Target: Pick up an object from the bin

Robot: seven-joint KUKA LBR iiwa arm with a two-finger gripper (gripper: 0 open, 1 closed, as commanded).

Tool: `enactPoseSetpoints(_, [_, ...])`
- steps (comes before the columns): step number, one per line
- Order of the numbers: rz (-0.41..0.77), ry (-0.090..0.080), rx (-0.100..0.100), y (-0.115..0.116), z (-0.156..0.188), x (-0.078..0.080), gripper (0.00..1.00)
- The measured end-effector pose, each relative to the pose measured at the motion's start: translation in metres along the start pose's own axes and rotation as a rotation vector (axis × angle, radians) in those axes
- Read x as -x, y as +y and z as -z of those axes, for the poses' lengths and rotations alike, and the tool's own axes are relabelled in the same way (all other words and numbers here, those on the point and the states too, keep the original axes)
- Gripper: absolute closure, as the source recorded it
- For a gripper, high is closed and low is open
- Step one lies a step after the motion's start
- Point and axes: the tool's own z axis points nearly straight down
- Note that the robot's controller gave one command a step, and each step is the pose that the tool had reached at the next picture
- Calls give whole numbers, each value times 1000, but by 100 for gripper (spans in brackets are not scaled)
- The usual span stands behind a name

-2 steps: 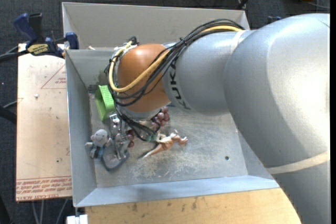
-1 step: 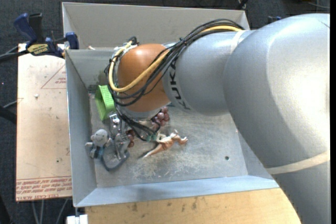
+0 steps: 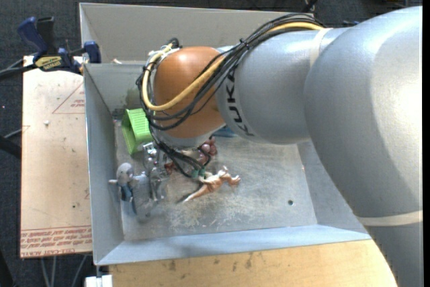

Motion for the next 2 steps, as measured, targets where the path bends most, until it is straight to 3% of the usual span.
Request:
enactPoseSetpoints(1, [9, -17, 0, 3, 31, 21, 100])
enactPoseSetpoints(2, [4, 1, 0, -8, 67, 7, 100])
